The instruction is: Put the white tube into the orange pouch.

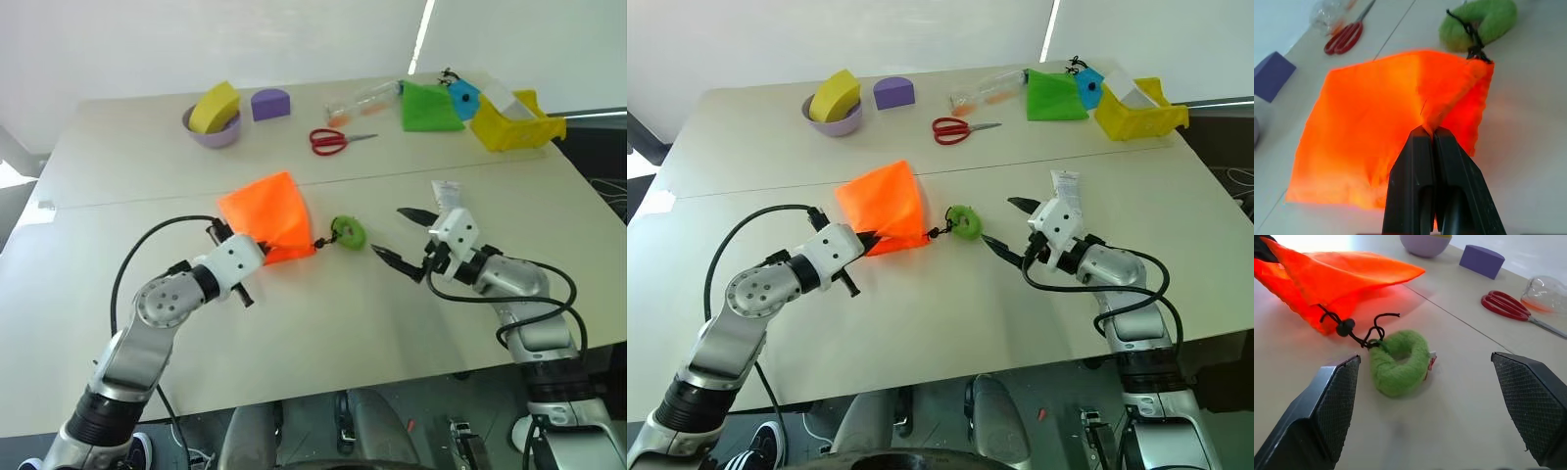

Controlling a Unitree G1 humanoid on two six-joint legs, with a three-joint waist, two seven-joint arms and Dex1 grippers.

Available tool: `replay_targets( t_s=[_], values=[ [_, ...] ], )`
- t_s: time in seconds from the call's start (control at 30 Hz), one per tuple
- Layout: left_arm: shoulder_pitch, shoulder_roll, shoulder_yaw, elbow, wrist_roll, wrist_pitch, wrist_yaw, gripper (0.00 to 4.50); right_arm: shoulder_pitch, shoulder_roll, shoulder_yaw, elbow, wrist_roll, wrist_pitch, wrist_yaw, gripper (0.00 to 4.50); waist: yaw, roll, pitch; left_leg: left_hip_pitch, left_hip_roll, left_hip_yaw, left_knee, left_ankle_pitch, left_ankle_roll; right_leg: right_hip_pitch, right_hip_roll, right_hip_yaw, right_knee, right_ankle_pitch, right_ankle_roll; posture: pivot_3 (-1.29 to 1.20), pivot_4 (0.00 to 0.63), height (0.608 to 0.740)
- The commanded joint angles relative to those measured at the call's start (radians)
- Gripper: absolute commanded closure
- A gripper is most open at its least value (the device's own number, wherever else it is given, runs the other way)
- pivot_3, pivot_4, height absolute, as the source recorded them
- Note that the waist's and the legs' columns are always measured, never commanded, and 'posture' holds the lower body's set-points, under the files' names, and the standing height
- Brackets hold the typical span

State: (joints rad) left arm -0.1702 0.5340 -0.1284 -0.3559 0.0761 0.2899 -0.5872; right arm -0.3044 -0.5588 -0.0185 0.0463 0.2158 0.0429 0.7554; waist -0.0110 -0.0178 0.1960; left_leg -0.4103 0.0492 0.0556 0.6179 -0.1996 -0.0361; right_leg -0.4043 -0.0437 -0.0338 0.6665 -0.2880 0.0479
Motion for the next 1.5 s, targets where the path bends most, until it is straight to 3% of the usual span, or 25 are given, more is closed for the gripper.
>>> replay_targets(
  t_s=[0.03, 0.2, 0.4, 0.53, 0.8, 1.2, 1.3, 1.43, 1.5],
  values=[
    [-0.014, -0.051, -0.043, 0.027, -0.003, -0.078, 0.020, 4.48, -0.062, 0.014, -0.084, 0.079, -0.047, 0.081, -0.181, 0.00, 0.001, 0.000, 0.000, 0.000, 0.000, 0.000, 0.001, 0.000, 0.000, 0.000, 0.000, 0.000, 0.000, 0.001, 0.000, 0.00, 0.150, 0.740],
    [-0.014, -0.086, -0.042, 0.052, 0.007, -0.115, 0.049, 4.48, -0.128, 0.000, -0.140, 0.053, -0.031, 0.287, -0.288, 0.00, -0.001, 0.000, 0.000, -0.002, 0.000, 0.001, 0.003, -0.001, 0.001, 0.000, -0.001, 0.001, 0.000, 0.002, 0.001, 0.00, 0.150, 0.740],
    [-0.032, -0.100, -0.044, 0.069, 0.000, -0.146, 0.045, 4.48, -0.208, -0.024, -0.176, -0.027, 0.025, 0.741, -0.364, 0.00, 0.000, 0.000, 0.000, -0.002, 0.001, 0.000, 0.003, -0.001, 0.001, 0.000, 0.000, 0.001, 0.000, 0.002, 0.001, 0.00, 0.150, 0.740],
    [-0.038, -0.102, -0.043, 0.078, 0.003, -0.149, 0.046, 4.48, -0.238, -0.047, -0.172, -0.090, 0.034, 0.941, -0.390, 0.00, 0.000, 0.000, 0.000, -0.002, 0.000, 0.001, 0.003, -0.001, 0.002, -0.001, -0.001, 0.001, 0.000, 0.002, 0.001, 0.00, 0.150, 0.740],
    [-0.037, -0.107, -0.042, 0.077, 0.003, -0.150, 0.049, 4.48, -0.244, -0.028, -0.181, -0.052, -0.025, 0.998, -0.501, 0.00, -0.001, 0.000, 0.000, -0.004, 0.000, 0.001, 0.004, -0.001, 0.002, -0.002, 0.000, 0.001, 0.000, 0.002, 0.001, 0.00, 0.150, 0.740],
    [-0.033, -0.100, -0.041, 0.073, 0.004, -0.152, 0.046, 4.48, -0.246, 0.041, -0.240, 0.013, 0.019, 0.996, -0.514, 0.00, -0.001, 0.000, 0.000, -0.008, 0.000, 0.001, 0.005, -0.001, 0.003, -0.005, 0.001, 0.001, 0.000, 0.002, 0.002, 0.00, 0.150, 0.740],
    [-0.035, -0.099, -0.042, 0.074, 0.004, -0.152, 0.045, 4.50, -0.254, 0.052, -0.246, 0.023, 0.016, 0.968, -0.523, 0.88, -0.002, 0.000, 0.000, -0.008, 0.000, 0.000, 0.005, -0.001, 0.003, -0.005, 0.001, 0.001, 0.000, 0.002, 0.002, 0.00, 0.150, 0.740],
    [-0.036, -0.098, -0.043, 0.075, 0.004, -0.152, 0.043, 4.50, -0.252, 0.059, -0.245, 0.028, 0.016, 0.957, -0.519, 2.68, -0.002, 0.000, 0.000, -0.008, 0.000, 0.000, 0.005, -0.001, 0.003, -0.005, 0.001, 0.001, 0.000, 0.002, 0.002, 0.00, 0.150, 0.740],
    [-0.038, -0.098, -0.044, 0.075, 0.005, -0.152, 0.042, 4.50, -0.246, 0.058, -0.241, 0.026, 0.018, 0.951, -0.510, 2.66, -0.002, 0.000, 0.000, -0.008, 0.000, 0.000, 0.006, -0.001, 0.003, -0.005, 0.001, 0.001, 0.000, 0.002, 0.002, 0.00, 0.150, 0.740]
  ],
)
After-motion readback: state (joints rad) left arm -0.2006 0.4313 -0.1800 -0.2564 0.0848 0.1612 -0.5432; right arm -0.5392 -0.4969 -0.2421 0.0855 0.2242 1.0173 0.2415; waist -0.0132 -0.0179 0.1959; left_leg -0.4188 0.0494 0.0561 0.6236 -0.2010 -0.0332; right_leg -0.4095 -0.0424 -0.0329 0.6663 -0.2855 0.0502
